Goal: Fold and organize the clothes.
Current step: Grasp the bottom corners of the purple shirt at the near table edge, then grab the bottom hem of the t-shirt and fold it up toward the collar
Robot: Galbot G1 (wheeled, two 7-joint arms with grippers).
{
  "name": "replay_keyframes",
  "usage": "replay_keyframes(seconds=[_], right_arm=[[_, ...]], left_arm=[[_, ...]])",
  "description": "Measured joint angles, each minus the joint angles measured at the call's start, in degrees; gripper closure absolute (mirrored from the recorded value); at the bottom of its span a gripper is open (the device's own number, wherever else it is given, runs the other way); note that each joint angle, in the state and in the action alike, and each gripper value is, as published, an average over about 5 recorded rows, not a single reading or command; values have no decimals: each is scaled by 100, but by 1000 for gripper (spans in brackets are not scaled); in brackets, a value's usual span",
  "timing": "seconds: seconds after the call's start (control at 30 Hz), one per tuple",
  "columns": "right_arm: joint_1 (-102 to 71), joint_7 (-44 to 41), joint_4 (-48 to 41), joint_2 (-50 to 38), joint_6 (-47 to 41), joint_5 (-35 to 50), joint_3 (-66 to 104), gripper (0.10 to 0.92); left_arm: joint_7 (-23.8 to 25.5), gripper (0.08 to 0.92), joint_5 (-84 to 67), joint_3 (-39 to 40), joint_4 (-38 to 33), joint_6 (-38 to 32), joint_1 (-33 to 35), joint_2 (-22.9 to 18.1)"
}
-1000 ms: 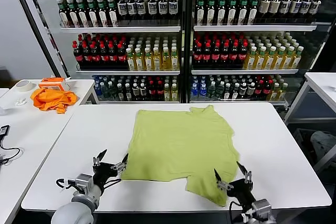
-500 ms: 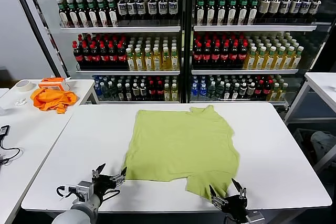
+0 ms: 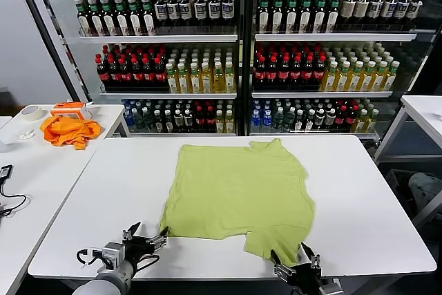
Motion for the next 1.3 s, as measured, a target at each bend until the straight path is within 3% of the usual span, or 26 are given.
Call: replay_keyframes(seconds=[0.1,0.77,0.93,1.3], right_arm=[[-5,63,12,14,-21,51,-25,357],[109,12,-11,-16,-50,378,-5,910],[67,-120,123,-104,-84,476,117,920],[-454,-320,717,-452,-172,626,693,920]], left_arm=[[-17,235,8,46,19,-20,11,-17],[94,813,106,296,45,-171,-24,-105],[188,914,104,279,38,-254,3,-107],[140,918,-152,84,-476,-286,364,51]])
